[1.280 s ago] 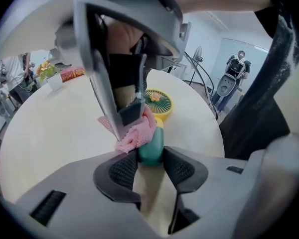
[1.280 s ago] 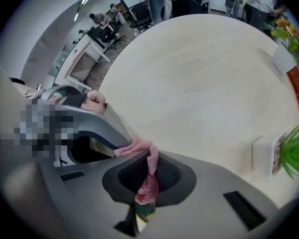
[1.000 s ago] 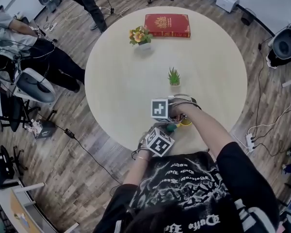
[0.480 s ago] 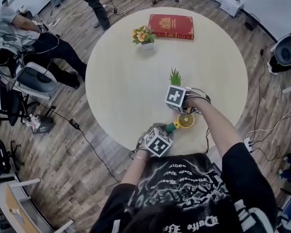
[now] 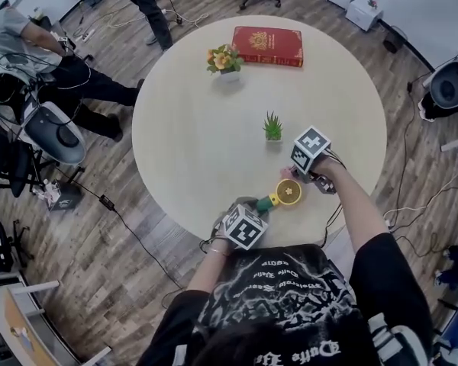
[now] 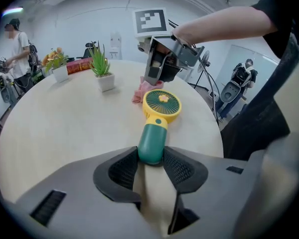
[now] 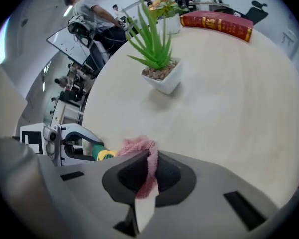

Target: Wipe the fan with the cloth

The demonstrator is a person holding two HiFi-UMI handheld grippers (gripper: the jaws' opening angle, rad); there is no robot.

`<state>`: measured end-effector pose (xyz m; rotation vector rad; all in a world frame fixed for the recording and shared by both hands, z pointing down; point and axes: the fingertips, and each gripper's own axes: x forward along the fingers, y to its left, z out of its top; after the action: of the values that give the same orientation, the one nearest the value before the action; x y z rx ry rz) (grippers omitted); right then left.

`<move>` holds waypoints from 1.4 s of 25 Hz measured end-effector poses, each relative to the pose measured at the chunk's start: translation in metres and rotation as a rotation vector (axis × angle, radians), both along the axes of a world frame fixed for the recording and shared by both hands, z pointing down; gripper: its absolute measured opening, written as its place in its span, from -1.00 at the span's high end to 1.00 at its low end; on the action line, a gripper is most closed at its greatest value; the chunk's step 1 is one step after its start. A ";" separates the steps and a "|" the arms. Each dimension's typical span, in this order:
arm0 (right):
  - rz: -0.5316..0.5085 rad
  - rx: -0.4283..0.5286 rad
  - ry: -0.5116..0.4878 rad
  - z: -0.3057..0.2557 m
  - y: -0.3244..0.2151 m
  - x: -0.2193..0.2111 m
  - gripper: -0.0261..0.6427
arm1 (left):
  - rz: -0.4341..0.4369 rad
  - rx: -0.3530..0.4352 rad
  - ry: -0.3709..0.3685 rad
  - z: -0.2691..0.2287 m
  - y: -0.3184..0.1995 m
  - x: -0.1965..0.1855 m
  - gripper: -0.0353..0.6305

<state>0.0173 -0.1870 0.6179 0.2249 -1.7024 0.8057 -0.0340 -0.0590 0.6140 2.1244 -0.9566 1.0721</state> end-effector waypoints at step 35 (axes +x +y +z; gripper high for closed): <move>1.000 -0.158 -0.412 0.008 0.067 0.055 0.83 | -0.032 -0.015 -0.044 0.004 -0.003 -0.001 0.36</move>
<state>0.0727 -0.1205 0.6262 0.8885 -1.8621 1.8071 -0.0350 -0.0620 0.6184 2.0741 -0.9969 1.1105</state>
